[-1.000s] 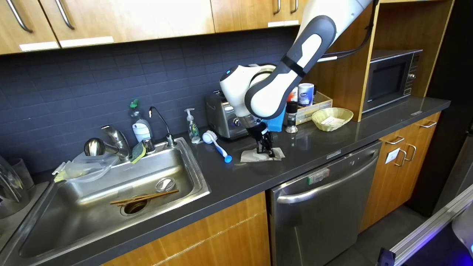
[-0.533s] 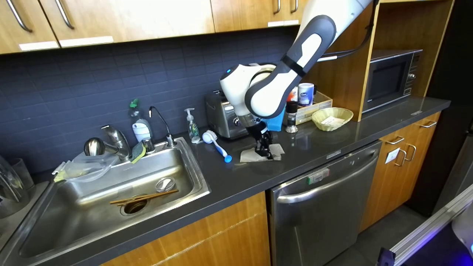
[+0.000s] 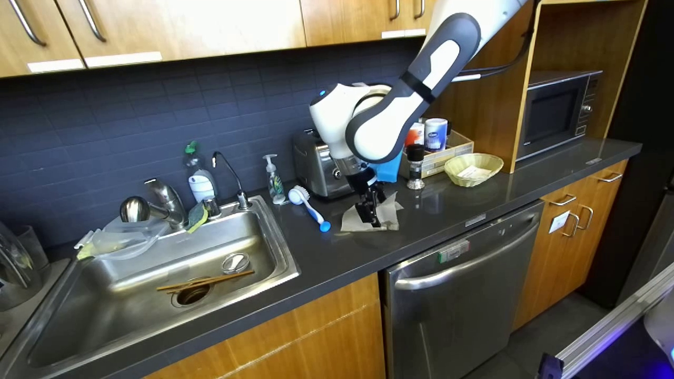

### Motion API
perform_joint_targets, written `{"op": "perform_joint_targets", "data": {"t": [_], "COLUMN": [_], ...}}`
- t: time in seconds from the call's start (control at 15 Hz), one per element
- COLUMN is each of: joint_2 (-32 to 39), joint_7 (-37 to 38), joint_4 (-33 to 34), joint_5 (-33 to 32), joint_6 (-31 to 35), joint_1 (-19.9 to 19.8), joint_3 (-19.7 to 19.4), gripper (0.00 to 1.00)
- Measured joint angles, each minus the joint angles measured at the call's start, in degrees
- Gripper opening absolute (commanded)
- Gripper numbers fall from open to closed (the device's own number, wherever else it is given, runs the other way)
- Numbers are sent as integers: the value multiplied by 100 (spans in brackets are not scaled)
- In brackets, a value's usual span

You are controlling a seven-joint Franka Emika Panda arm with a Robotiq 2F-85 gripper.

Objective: Use the paper to clean the counter

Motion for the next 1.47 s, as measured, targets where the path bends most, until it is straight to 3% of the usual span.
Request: {"op": "perform_joint_targets", "data": {"t": [0.8, 1.47], "joint_2": [-365, -1519], "joint_7": [161, 472], "joint_4": [-151, -1357], "joint_5": [181, 1158], "joint_6": [54, 594], "joint_1": [-43, -467], "joint_3": [62, 59], "gripper": [100, 100]}}
